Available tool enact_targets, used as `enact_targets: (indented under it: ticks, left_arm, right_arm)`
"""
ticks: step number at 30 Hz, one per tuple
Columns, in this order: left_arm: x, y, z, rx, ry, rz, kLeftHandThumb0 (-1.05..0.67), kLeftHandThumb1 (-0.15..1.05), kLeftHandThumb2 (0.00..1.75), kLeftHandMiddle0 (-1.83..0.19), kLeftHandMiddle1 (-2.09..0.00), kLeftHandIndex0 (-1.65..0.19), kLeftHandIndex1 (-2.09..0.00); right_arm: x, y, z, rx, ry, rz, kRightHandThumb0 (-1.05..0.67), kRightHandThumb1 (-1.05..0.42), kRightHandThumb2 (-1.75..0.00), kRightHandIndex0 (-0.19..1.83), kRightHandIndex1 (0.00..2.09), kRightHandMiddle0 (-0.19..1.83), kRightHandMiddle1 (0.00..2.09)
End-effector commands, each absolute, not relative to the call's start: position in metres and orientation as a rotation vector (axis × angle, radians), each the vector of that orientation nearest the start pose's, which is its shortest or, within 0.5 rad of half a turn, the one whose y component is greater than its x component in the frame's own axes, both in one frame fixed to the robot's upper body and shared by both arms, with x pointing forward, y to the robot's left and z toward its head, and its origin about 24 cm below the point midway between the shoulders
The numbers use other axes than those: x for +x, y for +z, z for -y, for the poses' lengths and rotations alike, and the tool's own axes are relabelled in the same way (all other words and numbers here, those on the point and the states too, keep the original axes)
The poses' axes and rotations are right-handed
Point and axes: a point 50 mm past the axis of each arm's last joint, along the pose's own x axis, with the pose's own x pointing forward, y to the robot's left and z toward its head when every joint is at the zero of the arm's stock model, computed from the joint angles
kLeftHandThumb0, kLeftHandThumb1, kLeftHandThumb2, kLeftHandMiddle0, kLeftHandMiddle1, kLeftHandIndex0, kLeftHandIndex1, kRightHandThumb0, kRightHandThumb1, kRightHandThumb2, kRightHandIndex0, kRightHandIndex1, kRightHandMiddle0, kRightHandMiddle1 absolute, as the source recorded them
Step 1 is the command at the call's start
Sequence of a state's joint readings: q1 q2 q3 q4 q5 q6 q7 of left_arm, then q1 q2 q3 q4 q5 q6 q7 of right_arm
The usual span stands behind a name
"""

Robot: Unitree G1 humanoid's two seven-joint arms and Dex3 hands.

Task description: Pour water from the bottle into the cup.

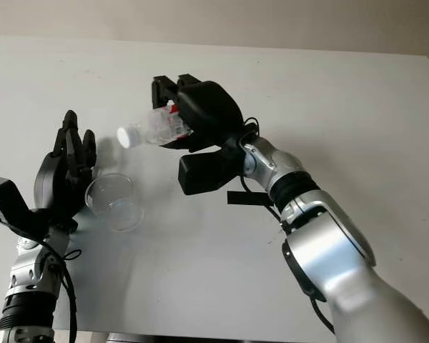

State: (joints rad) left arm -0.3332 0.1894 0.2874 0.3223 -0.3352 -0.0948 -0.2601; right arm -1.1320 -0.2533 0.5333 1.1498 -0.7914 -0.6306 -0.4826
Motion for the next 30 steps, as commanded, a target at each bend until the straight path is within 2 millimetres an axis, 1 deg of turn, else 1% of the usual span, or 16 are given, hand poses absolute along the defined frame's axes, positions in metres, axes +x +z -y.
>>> enact_targets:
  ticks: [1,7,8,9,10,11,12,14,17,18,20,22,25,28,30]
  left_arm:
    - [0.307,0.082,-0.229,-0.197,-0.009,0.199,-0.77,1.05,0.66,0.19,0.00,0.19,0.00]
    - [0.306,0.082,-0.228,-0.196,-0.006,0.200,-0.76,1.05,0.67,0.19,0.00,0.19,0.00]
    - [0.306,0.082,-0.228,-0.196,-0.007,0.202,-0.76,1.05,0.68,0.19,0.00,0.19,0.00]
    - [0.306,0.082,-0.228,-0.197,-0.009,0.202,-0.76,1.05,0.68,0.19,0.00,0.19,0.00]
    - [0.306,0.082,-0.228,-0.199,-0.011,0.202,-0.76,1.05,0.68,0.19,0.00,0.19,0.00]
    - [0.306,0.081,-0.227,-0.201,-0.010,0.202,-0.76,1.05,0.68,0.19,0.00,0.19,0.00]
    - [0.306,0.081,-0.227,-0.203,-0.008,0.202,-0.76,1.05,0.68,0.19,0.00,0.19,0.00]
    - [0.307,0.081,-0.227,-0.204,-0.006,0.203,-0.76,1.05,0.68,0.19,0.00,0.19,0.00]
    - [0.307,0.081,-0.226,-0.206,-0.007,0.204,-0.77,1.05,0.67,0.19,0.00,0.19,0.00]
    - [0.308,0.081,-0.226,-0.206,-0.007,0.204,-0.77,1.05,0.67,0.19,0.00,0.19,0.00]
    - [0.307,0.081,-0.226,-0.208,-0.007,0.204,-0.77,1.05,0.67,0.19,0.00,0.19,0.00]
    - [0.307,0.081,-0.226,-0.204,-0.004,0.203,-0.77,1.05,0.68,0.19,0.00,0.19,0.00]
    - [0.307,0.080,-0.227,-0.197,-0.004,0.204,-0.76,1.05,0.69,0.19,0.00,0.19,0.00]
    - [0.307,0.080,-0.227,-0.204,-0.004,0.209,-0.76,1.05,0.69,0.19,0.00,0.19,0.00]
    - [0.307,0.081,-0.227,-0.206,-0.003,0.209,-0.77,1.05,0.68,0.19,0.00,0.19,0.00]
  right_arm:
    - [0.385,0.187,0.053,-1.217,0.335,0.959,-0.15,-0.71,-0.76,1.20,2.09,0.89,2.09]
    - [0.381,0.185,0.044,-1.273,0.327,1.066,-0.16,-0.70,-0.85,1.23,2.09,0.90,2.09]
    - [0.380,0.185,0.043,-1.281,0.329,1.078,-0.17,-0.74,-0.81,1.16,2.09,0.80,2.08]
    - [0.380,0.186,0.041,-1.290,0.333,1.091,-0.19,-0.78,-0.73,1.02,2.09,0.58,2.08]
    - [0.379,0.186,0.039,-1.300,0.335,1.107,-0.21,-0.82,-0.61,0.90,2.09,0.49,1.95]
    - [0.379,0.187,0.038,-1.315,0.336,1.123,-0.23,-0.89,-0.46,0.85,2.09,0.47,1.87]
    - [0.378,0.187,0.036,-1.326,0.335,1.141,-0.25,-0.94,-0.37,0.84,2.09,0.46,1.89]
    - [0.377,0.188,0.033,-1.349,0.330,1.168,-0.27,-1.02,-0.25,0.96,2.09,0.49,2.04]
    - [0.375,0.188,0.030,-1.353,0.326,1.209,-0.29,-1.03,-0.20,1.15,2.09,0.62,2.09]
    - [0.375,0.189,0.029,-1.358,0.326,1.216,-0.29,-1.03,-0.19,1.15,2.09,0.64,2.09]
    - [0.375,0.189,0.028,-1.368,0.328,1.226,-0.31,-1.04,-0.14,1.10,2.09,0.48,2.08]
    - [0.374,0.189,0.027,-1.373,0.322,1.241,-0.32,-1.04,-0.10,1.12,2.09,0.50,2.09]
    - [0.374,0.190,0.027,-1.385,0.305,1.271,-0.32,-1.03,-0.08,1.08,2.09,0.47,2.08]
    - [0.373,0.191,0.026,-1.400,0.280,1.329,-0.32,-1.03,-0.07,1.10,2.09,0.58,2.09]
    - [0.372,0.190,0.026,-1.399,0.269,1.361,-0.32,-1.04,-0.06,1.13,2.09,0.70,2.09]
